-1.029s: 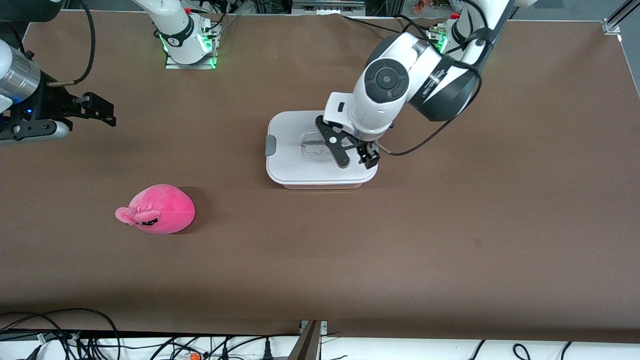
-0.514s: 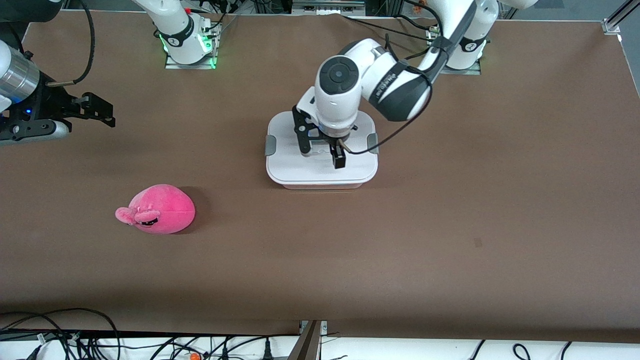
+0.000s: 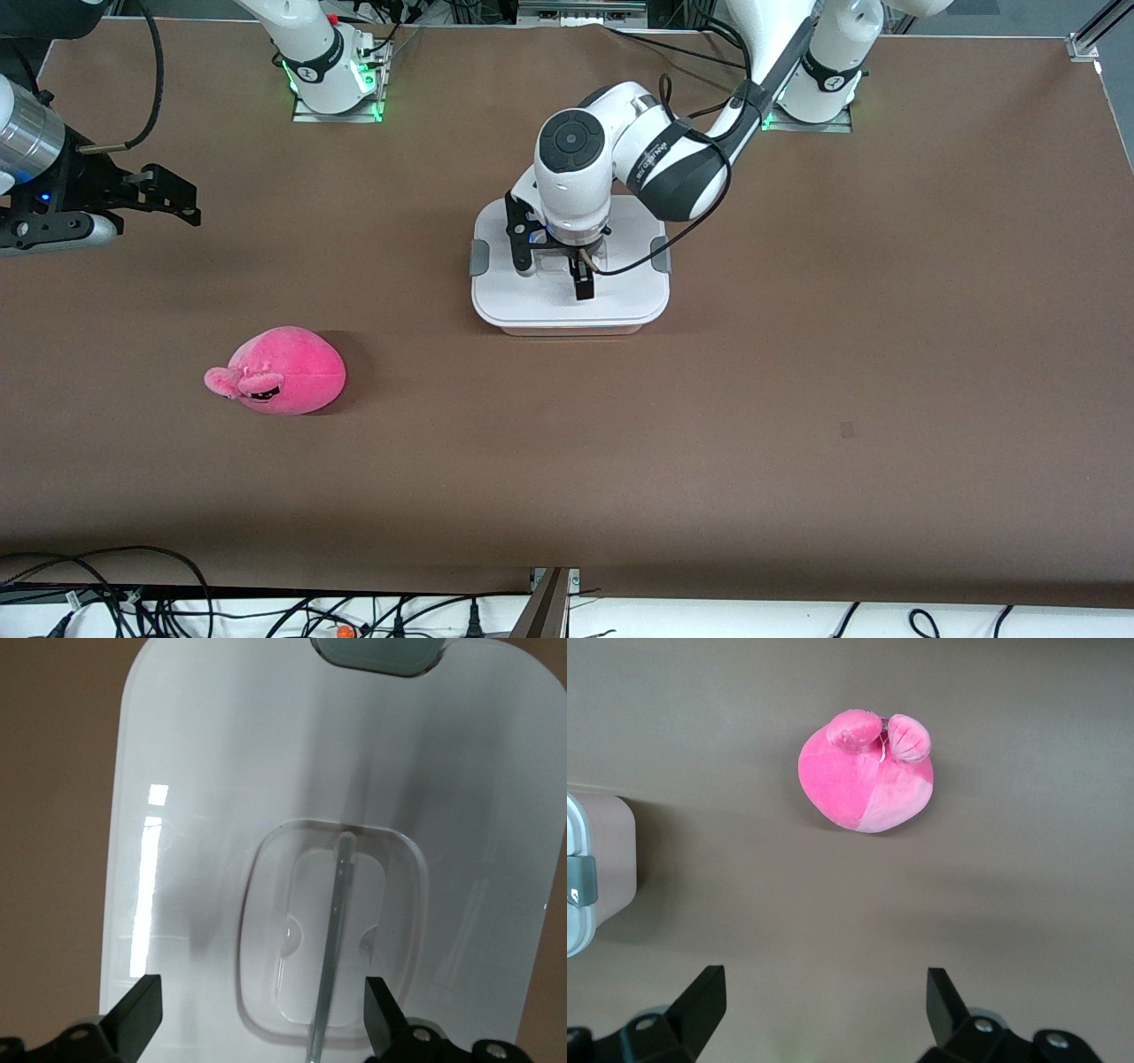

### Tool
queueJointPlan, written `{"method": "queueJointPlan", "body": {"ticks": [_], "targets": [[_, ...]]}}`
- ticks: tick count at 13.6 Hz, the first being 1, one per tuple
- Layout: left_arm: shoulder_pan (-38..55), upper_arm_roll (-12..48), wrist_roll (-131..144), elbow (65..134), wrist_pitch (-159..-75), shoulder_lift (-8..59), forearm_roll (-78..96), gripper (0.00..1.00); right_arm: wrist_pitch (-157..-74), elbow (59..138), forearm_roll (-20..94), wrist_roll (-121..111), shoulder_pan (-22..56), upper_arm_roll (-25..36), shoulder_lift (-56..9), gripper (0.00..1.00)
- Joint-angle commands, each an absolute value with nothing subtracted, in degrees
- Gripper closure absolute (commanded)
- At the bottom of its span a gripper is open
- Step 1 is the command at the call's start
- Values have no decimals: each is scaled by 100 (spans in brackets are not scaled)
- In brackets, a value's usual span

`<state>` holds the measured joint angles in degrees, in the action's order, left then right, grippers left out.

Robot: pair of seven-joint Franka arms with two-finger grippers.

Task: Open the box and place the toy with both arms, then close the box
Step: 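Grasp the lid handle with the left gripper and lift the lid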

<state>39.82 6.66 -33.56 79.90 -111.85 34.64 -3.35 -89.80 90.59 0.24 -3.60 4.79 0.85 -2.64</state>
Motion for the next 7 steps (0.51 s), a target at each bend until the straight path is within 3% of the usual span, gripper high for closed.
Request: {"method": "queueJointPlan", "body": {"ticks": [1, 3, 4, 6, 7], "targets": [[4096, 615, -3306, 7998, -11154, 3411, -554, 0, -8904, 9009, -18, -736, 509, 18, -238, 0], [4166, 615, -3278, 7981, -10996, 3366, -571, 33, -8868, 9009, 35, -782, 527, 70, -246, 0], [4166, 615, -3226, 7989, -10969, 3358, -554, 76, -8868, 9026, 122, -791, 493, 114, -263, 0], [4175, 615, -3199, 7980, -10855, 3349, -571, 85, -8842, 9044, 403, -782, 483, 255, -264, 0], [4175, 615, -3199, 7980, -10846, 3314, -571, 96, -8850, 9044, 422, -782, 483, 272, -264, 0]]}}
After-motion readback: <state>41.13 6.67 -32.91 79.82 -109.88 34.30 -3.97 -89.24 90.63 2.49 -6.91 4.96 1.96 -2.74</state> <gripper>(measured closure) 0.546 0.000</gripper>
